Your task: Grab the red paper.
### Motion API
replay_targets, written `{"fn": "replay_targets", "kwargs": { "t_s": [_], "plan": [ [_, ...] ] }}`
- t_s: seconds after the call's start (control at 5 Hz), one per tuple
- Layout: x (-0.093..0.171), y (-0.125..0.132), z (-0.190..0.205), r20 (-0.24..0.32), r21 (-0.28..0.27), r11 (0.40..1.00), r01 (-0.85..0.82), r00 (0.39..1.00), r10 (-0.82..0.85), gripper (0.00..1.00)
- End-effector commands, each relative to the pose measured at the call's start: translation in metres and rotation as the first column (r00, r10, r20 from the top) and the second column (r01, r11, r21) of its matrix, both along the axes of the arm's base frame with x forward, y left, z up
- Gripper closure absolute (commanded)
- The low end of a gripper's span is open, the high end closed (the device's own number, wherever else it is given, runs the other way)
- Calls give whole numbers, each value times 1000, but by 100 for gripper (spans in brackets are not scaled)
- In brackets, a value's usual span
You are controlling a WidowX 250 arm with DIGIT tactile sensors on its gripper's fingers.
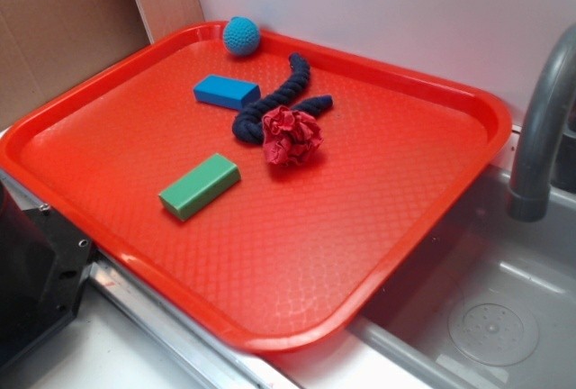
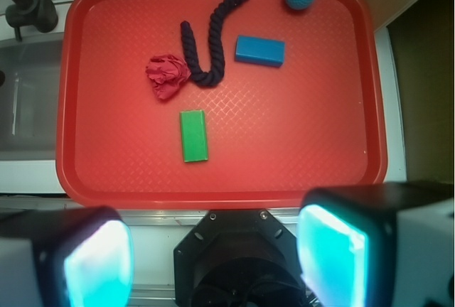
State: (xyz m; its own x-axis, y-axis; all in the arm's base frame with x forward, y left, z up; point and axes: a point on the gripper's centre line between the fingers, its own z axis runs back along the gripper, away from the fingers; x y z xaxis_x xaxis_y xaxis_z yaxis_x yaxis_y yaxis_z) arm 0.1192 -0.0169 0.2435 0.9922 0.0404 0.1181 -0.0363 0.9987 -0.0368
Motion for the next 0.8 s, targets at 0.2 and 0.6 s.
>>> {"fn": "replay_targets", "kwargs": {
  "t_s": [0.2, 0.6],
  "plan": [
    [50, -17, -47, 23, -9, 981, -192, 981, 192, 0],
    [129, -55, -123, -10, -153, 903, -402, 914, 405, 0]
  ]
}}
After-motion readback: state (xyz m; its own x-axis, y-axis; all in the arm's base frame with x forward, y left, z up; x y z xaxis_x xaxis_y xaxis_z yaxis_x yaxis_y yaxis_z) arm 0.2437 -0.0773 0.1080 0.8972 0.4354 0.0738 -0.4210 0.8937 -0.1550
